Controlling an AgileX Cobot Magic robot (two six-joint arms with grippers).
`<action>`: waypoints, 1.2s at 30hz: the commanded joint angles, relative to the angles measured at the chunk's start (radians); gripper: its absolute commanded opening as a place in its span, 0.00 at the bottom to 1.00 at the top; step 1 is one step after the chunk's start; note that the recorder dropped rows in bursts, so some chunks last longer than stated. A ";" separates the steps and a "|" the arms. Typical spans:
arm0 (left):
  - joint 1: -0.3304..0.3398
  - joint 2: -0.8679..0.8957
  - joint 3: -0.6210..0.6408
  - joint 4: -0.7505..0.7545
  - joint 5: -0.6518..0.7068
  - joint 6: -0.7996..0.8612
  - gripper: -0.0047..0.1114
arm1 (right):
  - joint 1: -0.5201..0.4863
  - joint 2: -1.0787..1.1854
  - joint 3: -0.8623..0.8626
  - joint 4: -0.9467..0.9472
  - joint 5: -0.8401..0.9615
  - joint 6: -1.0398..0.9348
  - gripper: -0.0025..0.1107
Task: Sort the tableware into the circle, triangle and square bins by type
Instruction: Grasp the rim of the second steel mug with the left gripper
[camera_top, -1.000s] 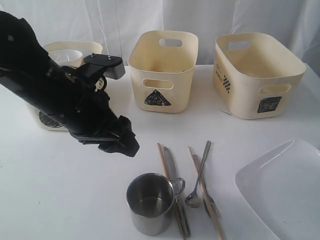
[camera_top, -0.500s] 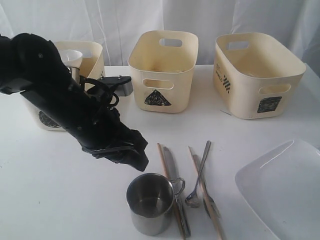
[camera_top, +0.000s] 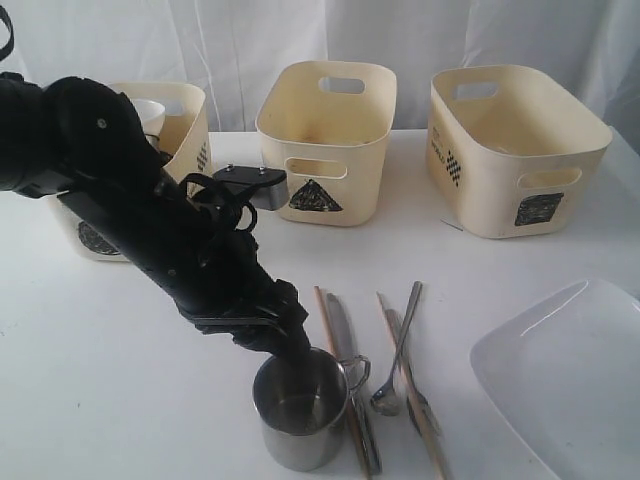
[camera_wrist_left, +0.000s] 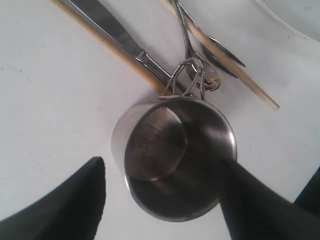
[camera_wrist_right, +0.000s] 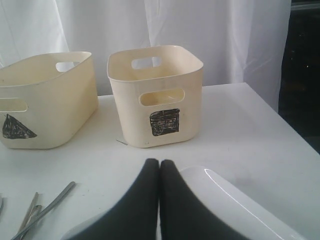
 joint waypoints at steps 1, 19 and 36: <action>-0.006 -0.004 0.006 0.036 0.023 0.014 0.62 | 0.001 -0.005 0.006 0.003 -0.008 0.000 0.02; -0.006 0.052 0.006 0.093 0.017 0.021 0.62 | 0.001 -0.005 0.006 0.003 -0.008 0.000 0.02; -0.012 0.149 0.006 0.020 -0.043 0.046 0.62 | 0.001 -0.005 0.006 0.003 -0.008 0.000 0.02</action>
